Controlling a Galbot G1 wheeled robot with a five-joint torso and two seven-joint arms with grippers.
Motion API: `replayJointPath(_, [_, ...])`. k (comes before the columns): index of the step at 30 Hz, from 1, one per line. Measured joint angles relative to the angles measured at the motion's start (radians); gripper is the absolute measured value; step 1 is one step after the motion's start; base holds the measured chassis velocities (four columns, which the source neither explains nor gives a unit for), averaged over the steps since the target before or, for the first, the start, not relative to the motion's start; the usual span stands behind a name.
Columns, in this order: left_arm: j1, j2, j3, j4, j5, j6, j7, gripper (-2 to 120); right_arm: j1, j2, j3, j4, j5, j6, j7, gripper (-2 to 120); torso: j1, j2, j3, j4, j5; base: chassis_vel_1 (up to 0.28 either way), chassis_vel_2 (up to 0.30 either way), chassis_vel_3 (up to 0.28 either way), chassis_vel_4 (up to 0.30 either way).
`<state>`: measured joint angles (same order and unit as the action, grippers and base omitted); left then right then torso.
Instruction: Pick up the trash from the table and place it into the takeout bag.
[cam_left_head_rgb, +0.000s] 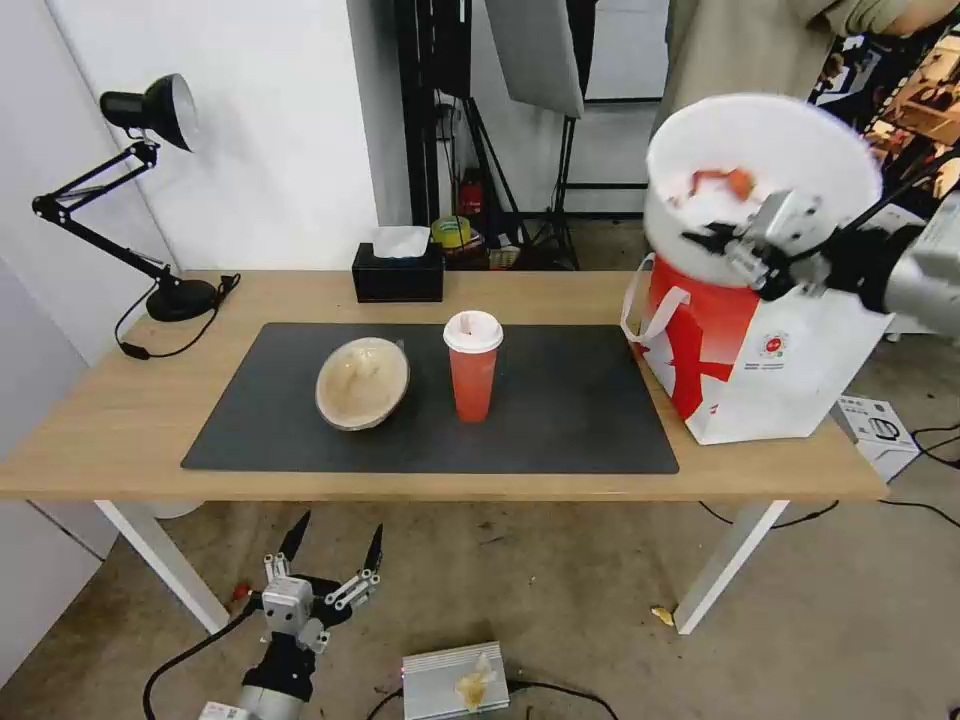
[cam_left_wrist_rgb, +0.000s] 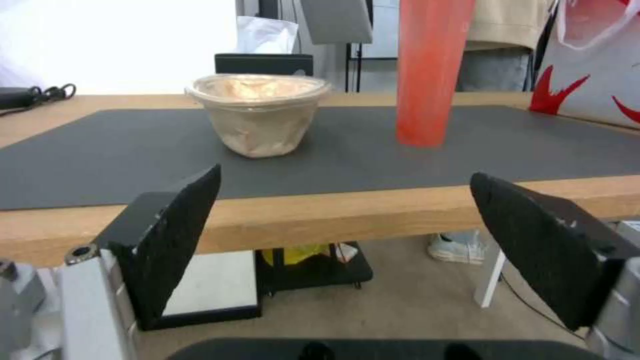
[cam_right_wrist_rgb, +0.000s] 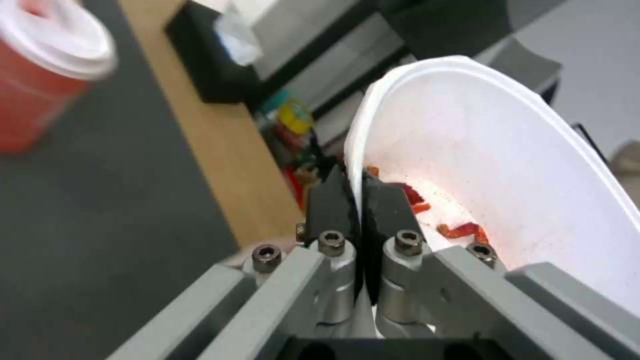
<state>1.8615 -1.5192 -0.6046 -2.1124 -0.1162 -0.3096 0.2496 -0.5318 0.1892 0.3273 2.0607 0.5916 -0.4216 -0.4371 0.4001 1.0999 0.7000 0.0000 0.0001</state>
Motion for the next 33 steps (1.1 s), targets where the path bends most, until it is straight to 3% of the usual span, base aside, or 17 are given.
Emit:
replayJointPath(18, [0.004,0.01,0.005,-0.002,0.0,-0.005,0.004,100,0.042,0.009,-0.003,-0.174,-0.052,0.044,-0.004,0,0.0,0.0,0.0,0.0,0.0,0.0,0.0,0.0,0.0])
replayJointPath(33, [0.008,0.004,0.019,0.002,0.019,-0.005,0.006,100,0.055,0.105,-0.052,-0.277,-0.156,0.072,0.008,0,0.0,0.0,0.0,0.0,0.0,0.0,0.0,0.0,0.0])
